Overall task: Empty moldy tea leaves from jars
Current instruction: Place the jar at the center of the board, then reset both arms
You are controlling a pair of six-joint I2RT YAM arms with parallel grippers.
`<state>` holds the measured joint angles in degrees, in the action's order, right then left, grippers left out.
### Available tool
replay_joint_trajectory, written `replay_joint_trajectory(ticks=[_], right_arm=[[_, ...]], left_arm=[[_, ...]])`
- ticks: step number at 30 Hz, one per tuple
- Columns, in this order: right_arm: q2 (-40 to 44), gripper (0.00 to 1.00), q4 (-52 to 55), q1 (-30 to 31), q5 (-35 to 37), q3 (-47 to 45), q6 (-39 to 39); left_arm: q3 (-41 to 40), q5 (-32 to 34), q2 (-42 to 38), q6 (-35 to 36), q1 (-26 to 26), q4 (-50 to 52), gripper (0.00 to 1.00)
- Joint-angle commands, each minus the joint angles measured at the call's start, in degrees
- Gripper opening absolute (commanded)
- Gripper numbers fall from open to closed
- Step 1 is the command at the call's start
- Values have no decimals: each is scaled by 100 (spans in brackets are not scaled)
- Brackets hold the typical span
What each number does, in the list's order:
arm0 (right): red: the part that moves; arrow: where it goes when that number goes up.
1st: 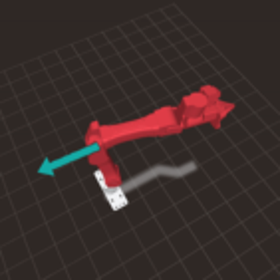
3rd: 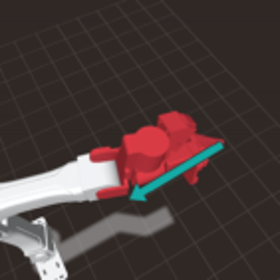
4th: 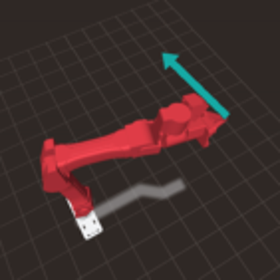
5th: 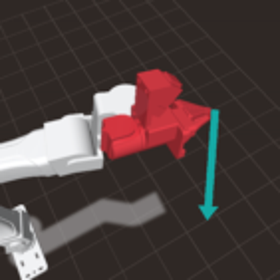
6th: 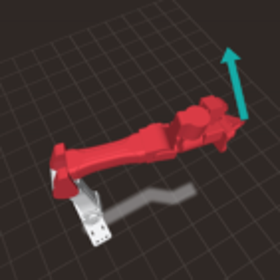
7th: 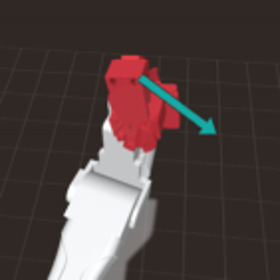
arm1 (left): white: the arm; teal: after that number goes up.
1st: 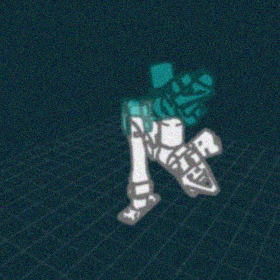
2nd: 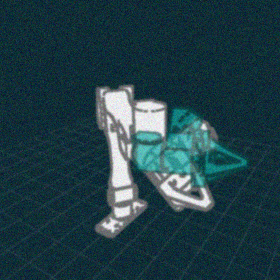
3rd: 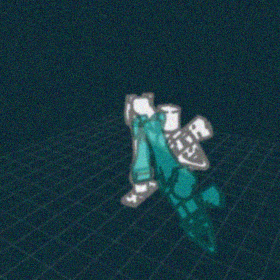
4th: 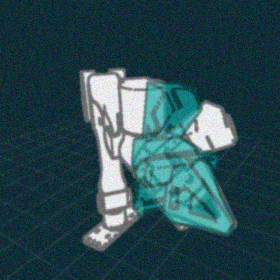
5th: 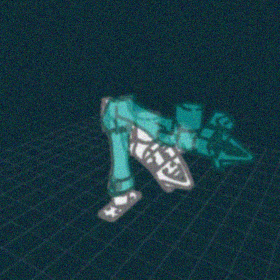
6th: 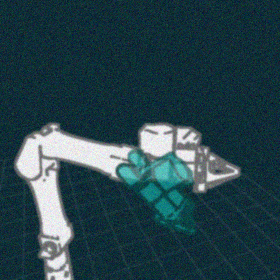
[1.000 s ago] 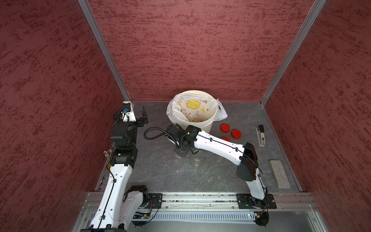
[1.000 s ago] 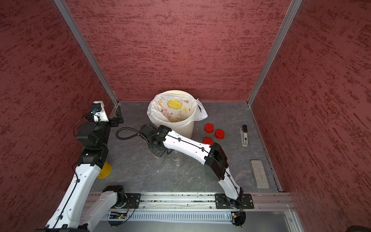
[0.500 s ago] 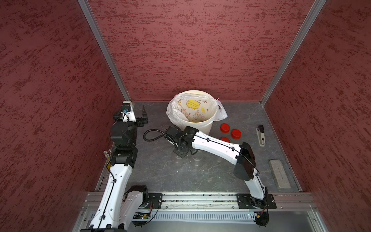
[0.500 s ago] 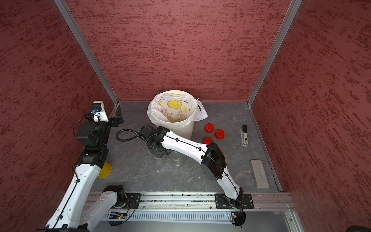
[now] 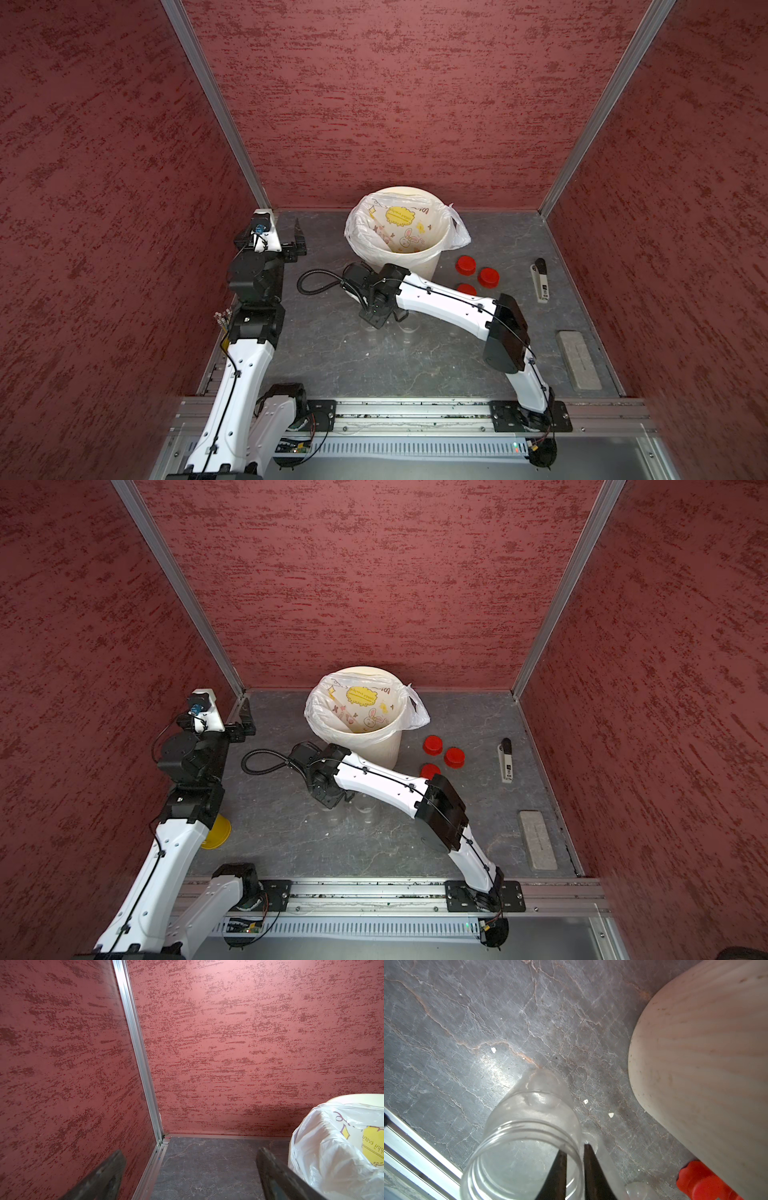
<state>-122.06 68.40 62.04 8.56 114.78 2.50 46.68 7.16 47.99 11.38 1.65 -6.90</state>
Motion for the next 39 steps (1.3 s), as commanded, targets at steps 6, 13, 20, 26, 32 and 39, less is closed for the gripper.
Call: replay_joint_trajectory(ticks=[6,13,20,26,32,39], right_arm=[[100,32,-200,19,-144,-7,-21],[251,45,-301,12,-125,-3,13],[571,55,-401,-7,100,52,88],[1280,71,-750,-63,472,-34,61],[2375,92,-1674,-236,1037,-612,-139],[3700,99,-2944,-922,1106,-1731,-238]], left_arm=[[37,-74,-18,6,54,30,100],[26,-100,-21,-2,49,30,100],[31,-127,-5,-13,51,28,100],[59,-152,-21,23,69,18,100],[23,-361,-78,-58,141,-96,100],[-68,-638,-102,-228,240,-245,100]])
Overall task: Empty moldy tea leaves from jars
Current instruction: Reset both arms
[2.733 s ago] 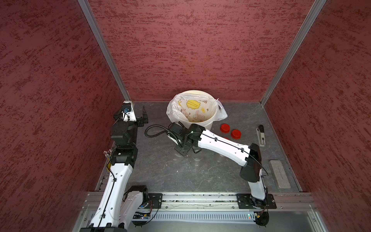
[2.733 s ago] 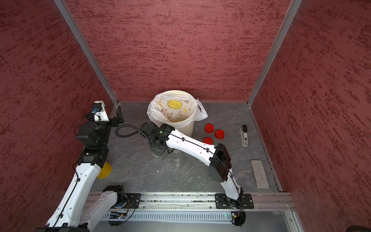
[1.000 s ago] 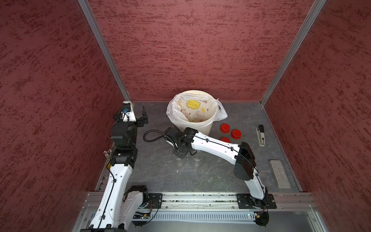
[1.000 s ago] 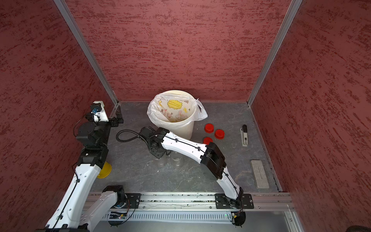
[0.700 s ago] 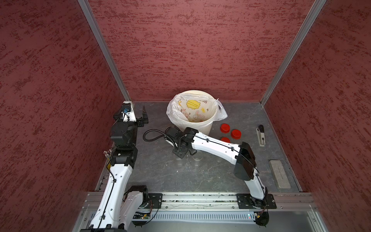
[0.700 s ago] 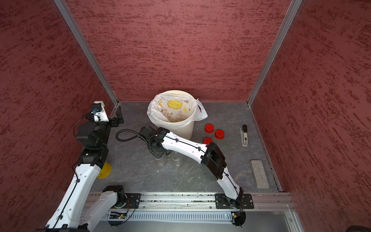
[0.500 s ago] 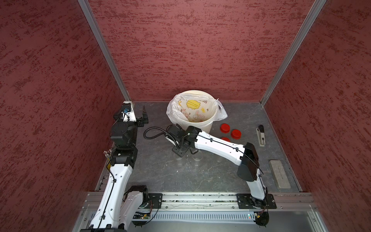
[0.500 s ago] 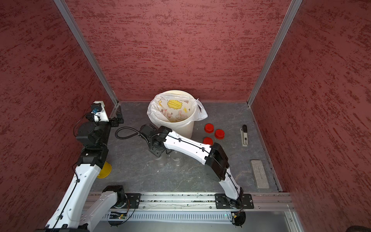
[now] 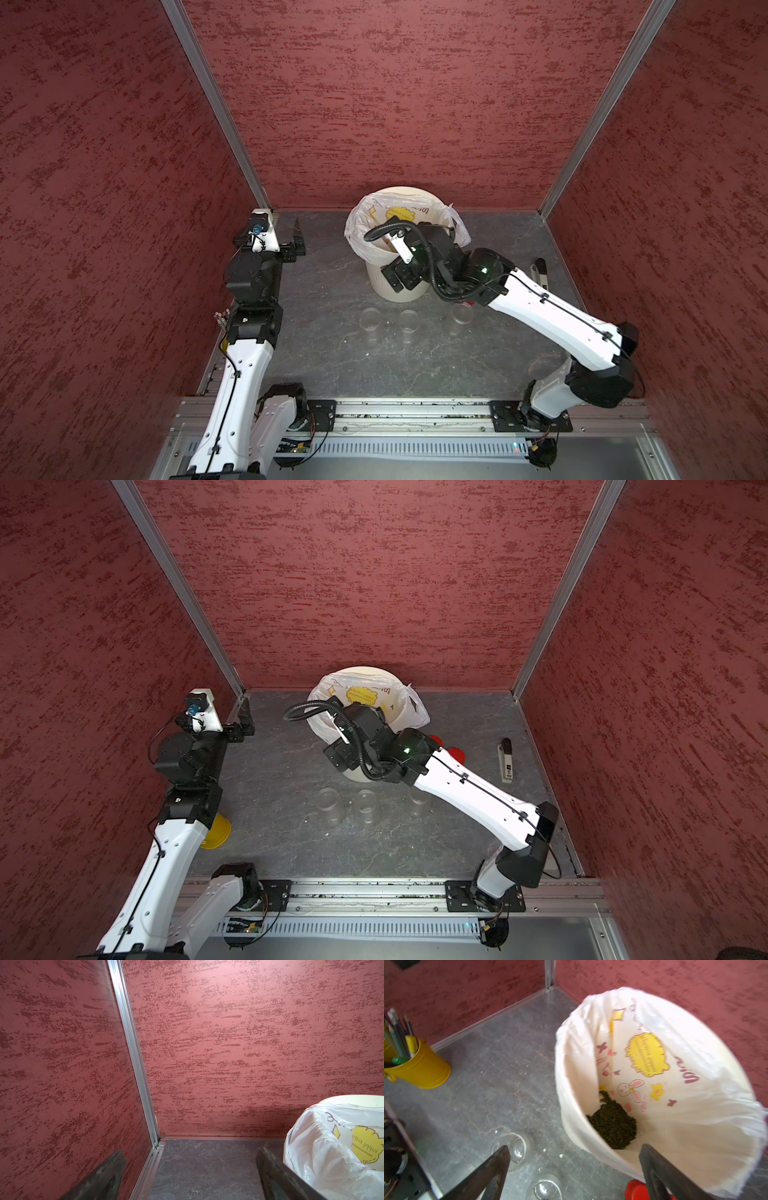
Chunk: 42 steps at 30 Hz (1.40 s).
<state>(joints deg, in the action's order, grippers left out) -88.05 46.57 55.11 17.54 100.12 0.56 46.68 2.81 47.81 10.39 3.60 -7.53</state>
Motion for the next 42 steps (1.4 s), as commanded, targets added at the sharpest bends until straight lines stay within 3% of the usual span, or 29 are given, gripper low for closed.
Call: replay_joint_trajectory(ticks=[1,8,17,27,31,35,42], right_arm=[[442,99,-892,-351,221,-412,-36],[1655,99,-1860,-1651,-364,-1758,38],[2023,99,-3804,-3742,-1393,-3713,486],[1673,99,-7063,-4741,-658,-6037,322],[1222,99,-8087,-5146,-813,-6618,247],[827,99,-9222,-5349,-939,-7198,282],[811,99,-8989,-5579,-1111,-7221,118]], left_arm=[[-87,-228,-73,-142,47,-202,100],[-191,-538,88,-234,130,-384,100],[-419,-793,401,-292,165,-532,100],[-799,-951,979,-417,185,-1077,100],[-1042,-1000,1131,-545,177,-1246,100],[-1540,-962,1213,-1102,168,-1598,100],[-1929,-572,1347,-1014,-105,-1783,100]])
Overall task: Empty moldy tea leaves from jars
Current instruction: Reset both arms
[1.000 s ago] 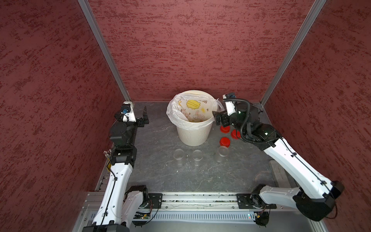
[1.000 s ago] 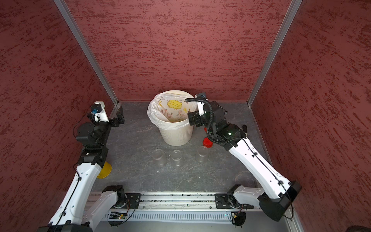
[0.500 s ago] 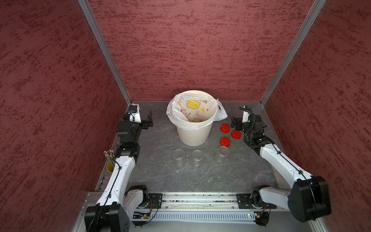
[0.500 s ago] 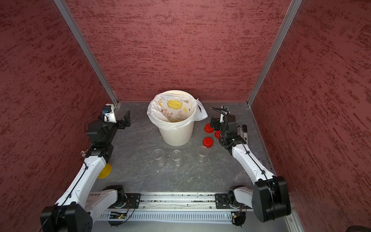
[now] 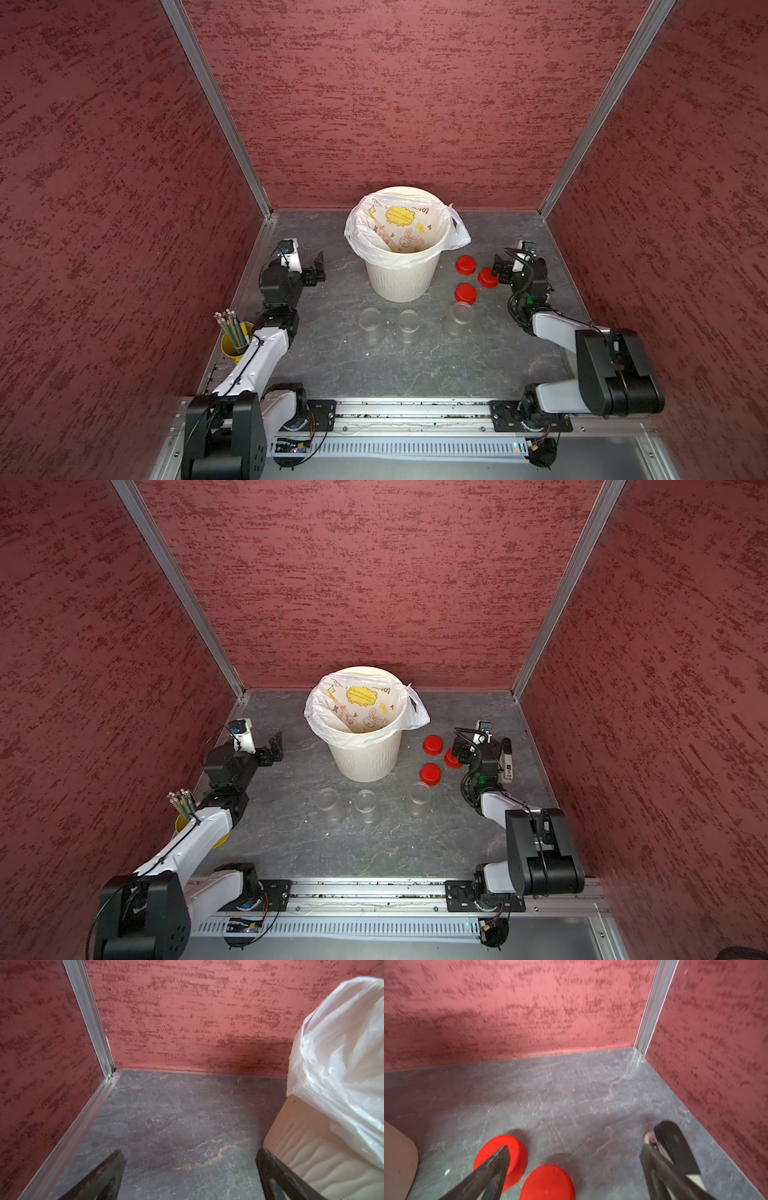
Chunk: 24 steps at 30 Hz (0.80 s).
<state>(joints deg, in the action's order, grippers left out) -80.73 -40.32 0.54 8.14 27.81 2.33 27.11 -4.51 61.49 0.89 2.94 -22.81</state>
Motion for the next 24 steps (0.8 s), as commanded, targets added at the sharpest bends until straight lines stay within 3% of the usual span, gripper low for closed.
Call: replay_joint_trajectory(ticks=[1,6,12,16,21,22,24], right_arm=[[106,99,-506,-124,-177,-182,-16],[-402,99,-2370,-240,-458,-1029,-142],[-775,99,-3508,-304,-553,-1489,-81],[-752,99,-3495,-300,-540,-1502,-91],[-743,99,-3544,-302,-515,-1532,-97],[-737,99,-3547,-299,-522,-1532,-94],[-742,99,-3538,-297,-523,-1531,-92]], left_arm=[[-20,189,-5,-65,-53,-266,100],[-316,237,257,-73,-162,-850,100],[-610,369,676,-74,-428,-1506,100],[-844,584,942,324,-565,-1984,100],[-927,918,2096,534,-767,-3162,100],[-860,1168,2231,488,-770,-3245,100],[-835,1076,2192,238,-594,-3043,100]])
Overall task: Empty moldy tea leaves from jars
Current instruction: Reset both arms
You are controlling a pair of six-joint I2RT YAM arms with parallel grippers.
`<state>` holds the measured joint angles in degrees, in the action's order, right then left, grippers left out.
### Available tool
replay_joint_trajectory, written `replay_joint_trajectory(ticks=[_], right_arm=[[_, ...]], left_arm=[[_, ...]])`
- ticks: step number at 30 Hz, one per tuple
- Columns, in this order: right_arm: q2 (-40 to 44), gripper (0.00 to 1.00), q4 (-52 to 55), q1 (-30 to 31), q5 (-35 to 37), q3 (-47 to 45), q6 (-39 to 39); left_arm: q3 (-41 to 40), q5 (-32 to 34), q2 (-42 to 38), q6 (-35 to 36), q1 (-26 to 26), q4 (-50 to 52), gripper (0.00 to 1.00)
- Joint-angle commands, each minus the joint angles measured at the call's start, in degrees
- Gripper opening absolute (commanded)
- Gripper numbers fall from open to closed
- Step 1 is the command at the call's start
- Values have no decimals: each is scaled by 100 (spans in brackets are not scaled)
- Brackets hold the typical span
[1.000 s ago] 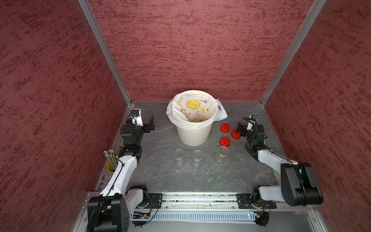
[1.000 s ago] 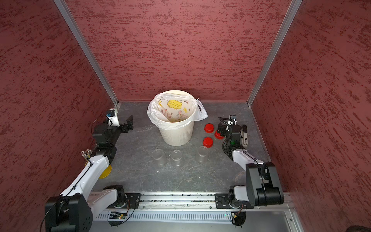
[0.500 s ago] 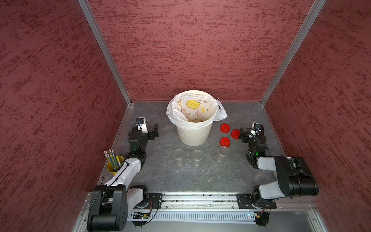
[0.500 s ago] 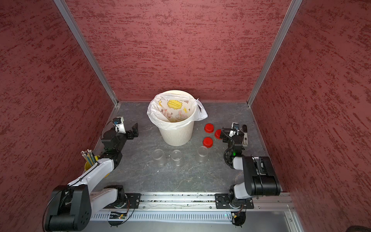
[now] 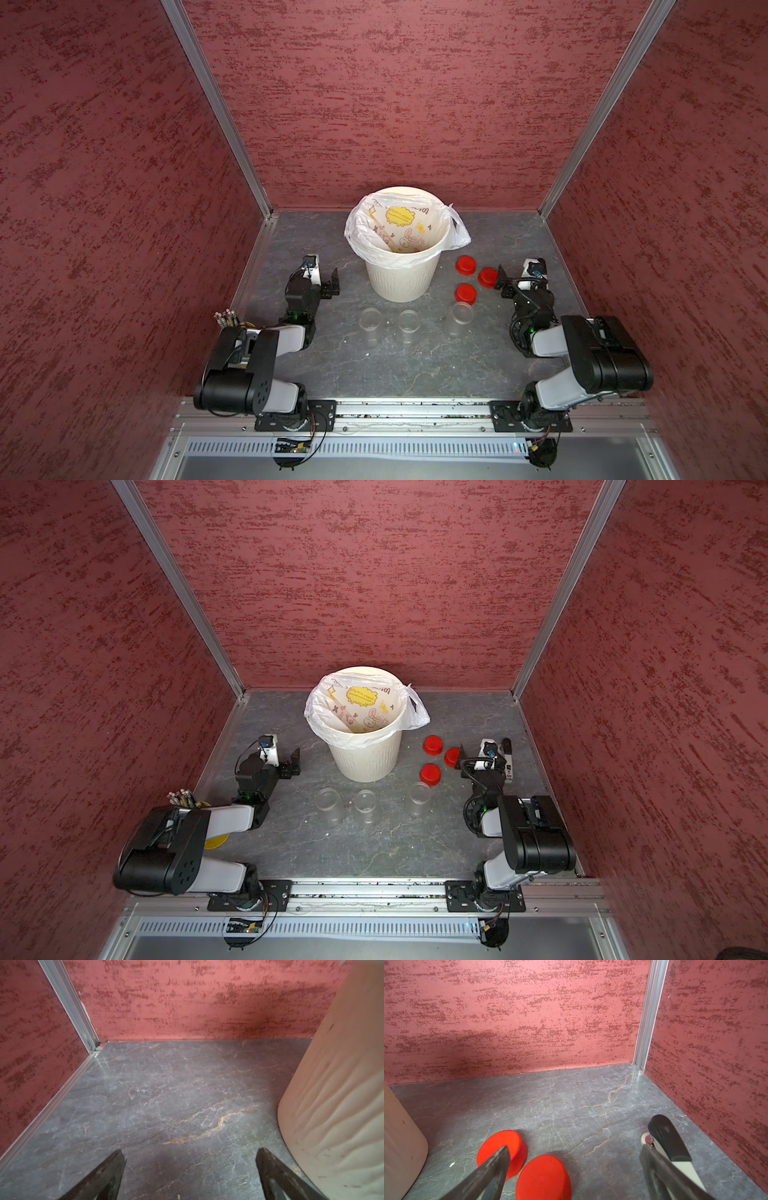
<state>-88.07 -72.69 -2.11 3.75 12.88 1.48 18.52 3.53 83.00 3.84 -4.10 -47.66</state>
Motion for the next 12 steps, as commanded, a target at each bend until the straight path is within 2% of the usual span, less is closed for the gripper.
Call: replay_joint_trajectory(ticks=[1,2,5,6,7,12], right_arm=[[-6,99,-314,-33,-76,-39,-12],[-3,99,-308,-30,-74,-37,-12],[-10,99,-288,-27,-83,-32,-6],[-37,99,-272,-41,-92,0,6],[-29,99,-259,-39,-77,-3,-13],[-1,99,-344,-38,-156,-69,-19]], left_arm=[[-33,300,119,-83,128,-714,100],[-51,281,237,-109,163,-936,100],[194,378,563,-397,365,-773,100],[261,272,433,-495,423,-345,100],[220,279,533,-447,432,-636,100],[168,513,513,-388,290,-690,100]])
